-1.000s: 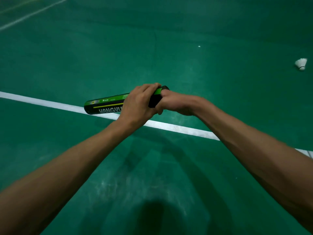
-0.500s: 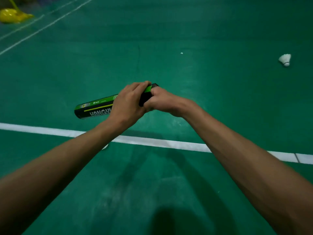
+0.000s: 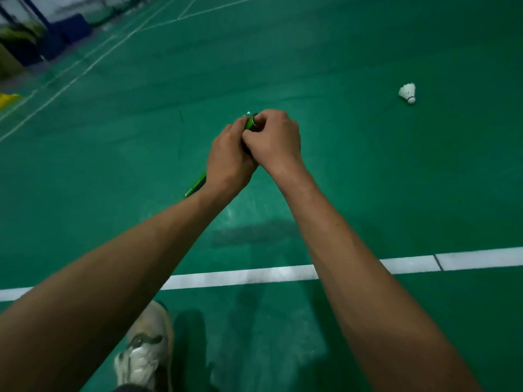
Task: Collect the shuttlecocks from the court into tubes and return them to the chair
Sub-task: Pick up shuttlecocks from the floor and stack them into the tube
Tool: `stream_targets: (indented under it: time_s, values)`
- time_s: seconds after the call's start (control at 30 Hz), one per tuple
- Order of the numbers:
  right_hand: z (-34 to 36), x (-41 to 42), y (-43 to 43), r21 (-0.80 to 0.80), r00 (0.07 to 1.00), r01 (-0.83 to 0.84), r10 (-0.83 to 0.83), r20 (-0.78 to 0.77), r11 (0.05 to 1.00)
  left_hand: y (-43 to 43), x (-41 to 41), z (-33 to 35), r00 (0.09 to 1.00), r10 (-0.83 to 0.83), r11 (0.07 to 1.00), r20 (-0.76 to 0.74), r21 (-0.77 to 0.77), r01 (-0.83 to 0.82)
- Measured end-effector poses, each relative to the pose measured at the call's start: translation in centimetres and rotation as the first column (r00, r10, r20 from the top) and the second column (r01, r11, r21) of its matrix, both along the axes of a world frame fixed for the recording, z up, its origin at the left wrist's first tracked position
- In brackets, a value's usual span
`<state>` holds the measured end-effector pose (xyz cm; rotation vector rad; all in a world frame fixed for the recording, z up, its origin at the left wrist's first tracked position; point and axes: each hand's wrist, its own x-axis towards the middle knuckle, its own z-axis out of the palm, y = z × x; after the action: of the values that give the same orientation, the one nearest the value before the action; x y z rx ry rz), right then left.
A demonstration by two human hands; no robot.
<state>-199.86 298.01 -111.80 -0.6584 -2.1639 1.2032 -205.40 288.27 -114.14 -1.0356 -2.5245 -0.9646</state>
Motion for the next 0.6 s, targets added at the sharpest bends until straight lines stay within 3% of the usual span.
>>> stream_targets:
  time_s: [0.17, 0.37, 0.6]
  values:
    - [-1.0, 0.4, 5.2, 0.032, 0.971, 0.194, -0.188, -0.15, 0.98, 5.8, -2.0, -1.3, 0.996, -0.056, 0.997, -0.069, -0.048, 0.053]
    - [-2.4, -0.1, 15.5, 0.103, 0.941, 0.309, -0.319, 0.11, 0.946, 16.0, -4.3, -2.3, 0.985, -0.172, 0.984, 0.012, -0.05, 0.172]
    - [-2.3, -1.2, 23.2, 0.236, 0.891, 0.345, -0.396, 0.224, 0.909, 24.9, -7.8, -1.9, 0.956, -0.292, 0.954, 0.018, -0.067, 0.293]
